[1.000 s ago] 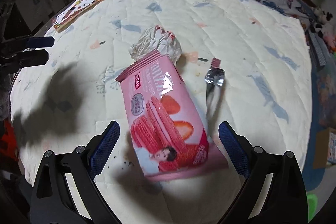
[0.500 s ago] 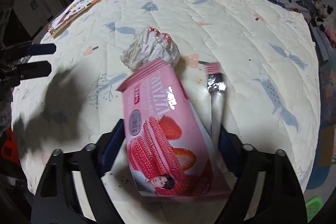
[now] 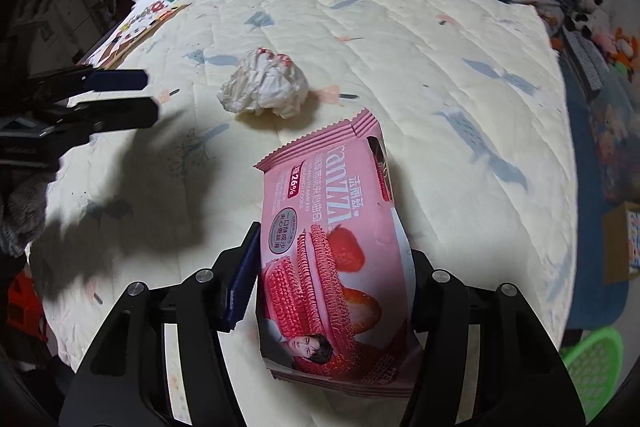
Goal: Collect trash
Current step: 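Grasp the pink Tanzzi wafer pack with the right tool while the left approaches the plastic bag, then grasp the crumpled white plastic bag with the left tool while the right holds the pack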
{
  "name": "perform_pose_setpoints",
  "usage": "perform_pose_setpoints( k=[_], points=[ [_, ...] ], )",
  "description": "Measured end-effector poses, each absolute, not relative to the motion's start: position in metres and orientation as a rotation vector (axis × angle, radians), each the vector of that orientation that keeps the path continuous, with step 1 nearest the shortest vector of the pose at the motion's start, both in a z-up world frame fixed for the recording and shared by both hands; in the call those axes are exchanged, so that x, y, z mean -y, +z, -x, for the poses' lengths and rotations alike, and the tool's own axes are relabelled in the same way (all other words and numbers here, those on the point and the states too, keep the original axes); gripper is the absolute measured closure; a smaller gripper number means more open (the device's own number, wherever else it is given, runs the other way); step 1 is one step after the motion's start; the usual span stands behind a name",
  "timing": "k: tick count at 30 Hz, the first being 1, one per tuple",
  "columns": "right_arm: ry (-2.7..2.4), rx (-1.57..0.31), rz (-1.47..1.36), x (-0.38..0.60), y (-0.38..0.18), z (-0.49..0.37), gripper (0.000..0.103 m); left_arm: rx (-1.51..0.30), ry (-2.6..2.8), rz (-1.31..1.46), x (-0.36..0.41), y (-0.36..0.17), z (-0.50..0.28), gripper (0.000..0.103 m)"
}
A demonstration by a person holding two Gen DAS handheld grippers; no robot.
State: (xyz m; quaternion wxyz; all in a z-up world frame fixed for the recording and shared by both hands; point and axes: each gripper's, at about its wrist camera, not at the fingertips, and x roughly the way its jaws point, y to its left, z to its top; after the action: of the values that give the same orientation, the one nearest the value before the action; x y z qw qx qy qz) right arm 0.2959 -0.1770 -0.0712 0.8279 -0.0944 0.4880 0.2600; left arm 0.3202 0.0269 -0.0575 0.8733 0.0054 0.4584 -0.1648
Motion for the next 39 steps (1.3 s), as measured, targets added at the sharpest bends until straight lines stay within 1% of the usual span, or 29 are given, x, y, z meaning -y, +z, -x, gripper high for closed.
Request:
perform_pose_setpoints(
  k=[6, 8, 20, 21, 23, 25, 29, 35, 39],
  points=[
    [0.520, -1.010, 0.165, 0.199, -0.058, -0.281, 0.044, -0.967, -0.387, -0.043, -0.005, -0.065, -0.341, 0.027],
    [0.515, -1.004, 0.150, 0.206, -0.054, -0.276, 0.044, -0.966, -0.398, -0.067, 0.003, -0.067, -0.345, 0.023],
    [0.468, -0.993, 0.088, 0.232, -0.053, -0.257, 0.044, -0.992, -0.387, -0.043, 0.017, -0.087, -0.371, 0.023],
    [0.464, -0.992, 0.081, 0.234, -0.053, -0.256, 0.044, -0.995, -0.387, -0.037, 0.017, -0.088, -0.372, 0.024],
    [0.457, -0.988, 0.070, 0.237, -0.053, -0.255, 0.044, -0.998, -0.388, -0.028, 0.016, -0.090, -0.373, 0.032],
    [0.451, -0.991, 0.061, 0.240, -0.054, -0.253, 0.044, -0.998, -0.398, -0.019, 0.017, -0.091, -0.373, 0.035],
    [0.434, -0.995, 0.046, 0.247, -0.056, -0.247, 0.044, -0.976, -0.406, -0.030, 0.020, -0.088, -0.370, 0.046],
    [0.413, -0.983, 0.018, 0.262, -0.052, -0.237, 0.044, -0.957, -0.407, -0.030, 0.020, -0.081, -0.363, 0.052],
    [0.394, -0.968, -0.013, 0.274, -0.047, -0.226, 0.044, -0.936, -0.415, -0.033, 0.019, -0.072, -0.350, 0.053]
  ],
)
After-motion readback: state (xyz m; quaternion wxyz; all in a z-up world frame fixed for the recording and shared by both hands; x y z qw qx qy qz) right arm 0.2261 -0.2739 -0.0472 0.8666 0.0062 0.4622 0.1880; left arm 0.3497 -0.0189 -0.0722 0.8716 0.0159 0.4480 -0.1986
